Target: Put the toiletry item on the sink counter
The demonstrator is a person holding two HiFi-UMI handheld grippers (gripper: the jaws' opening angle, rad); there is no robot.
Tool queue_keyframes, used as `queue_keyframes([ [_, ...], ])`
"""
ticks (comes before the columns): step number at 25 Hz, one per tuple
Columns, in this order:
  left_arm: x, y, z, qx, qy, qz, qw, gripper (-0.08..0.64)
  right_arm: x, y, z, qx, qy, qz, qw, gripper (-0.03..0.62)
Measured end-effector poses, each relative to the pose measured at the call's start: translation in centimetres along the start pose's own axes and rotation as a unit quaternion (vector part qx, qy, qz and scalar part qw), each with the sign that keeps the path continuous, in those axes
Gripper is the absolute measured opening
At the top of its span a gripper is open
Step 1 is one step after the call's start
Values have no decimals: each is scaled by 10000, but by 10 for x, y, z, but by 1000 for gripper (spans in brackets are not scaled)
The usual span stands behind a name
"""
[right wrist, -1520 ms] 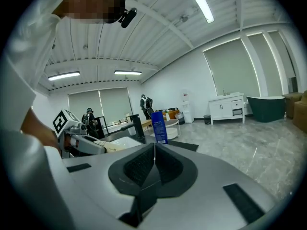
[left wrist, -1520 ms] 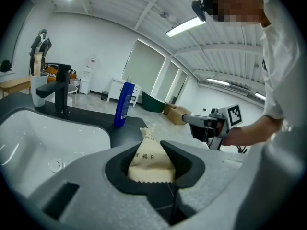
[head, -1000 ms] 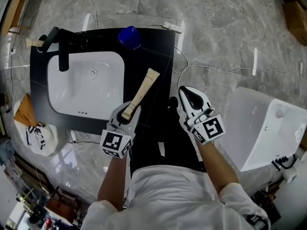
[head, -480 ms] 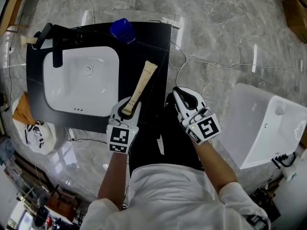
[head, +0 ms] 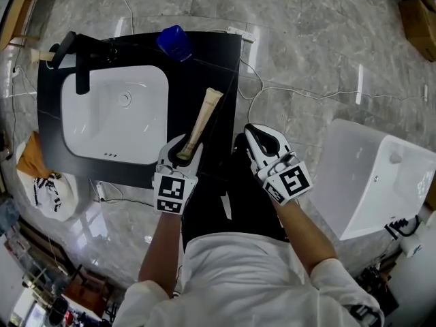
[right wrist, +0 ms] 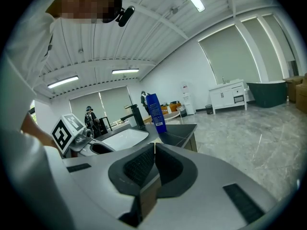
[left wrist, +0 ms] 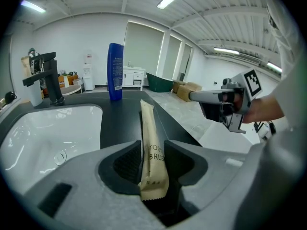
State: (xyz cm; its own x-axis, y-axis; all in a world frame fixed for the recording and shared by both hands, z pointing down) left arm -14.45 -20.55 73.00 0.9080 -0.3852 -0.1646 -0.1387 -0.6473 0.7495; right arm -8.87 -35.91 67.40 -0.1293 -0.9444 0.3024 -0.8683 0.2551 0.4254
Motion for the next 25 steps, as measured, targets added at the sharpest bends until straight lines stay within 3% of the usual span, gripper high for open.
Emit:
queue_keyframes([
  [8, -7, -21, 21, 324, -53, 42, 9995, 152, -5, -5, 19, 73, -189, -1, 9998, 16],
  [13, -14, -73, 70, 1072, 6, 143, 9941, 146, -24, -18, 79, 488, -565, 86, 9972, 15],
  [19, -22, -171, 137, 2282, 13, 264, 9733, 71, -61, -62, 170, 1113, -1083, 171, 9877, 15],
  [25, -28, -260, 173, 3308, 29, 353, 9430, 25, -86, -123, 239, 1711, -1693, 67, 9706, 15],
])
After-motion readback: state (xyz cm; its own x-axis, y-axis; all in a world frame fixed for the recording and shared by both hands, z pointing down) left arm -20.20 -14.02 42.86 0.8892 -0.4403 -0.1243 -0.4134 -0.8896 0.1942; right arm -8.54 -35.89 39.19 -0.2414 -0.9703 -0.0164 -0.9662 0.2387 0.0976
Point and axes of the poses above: the fingertips, and each gripper's own axes: y forward along the fingers, x to its right, z out of its top, the point moved 3 cm from there along -y, backward along the fingers, and after that the axes turned 7 degrees about -x, right-handed, at the moved point
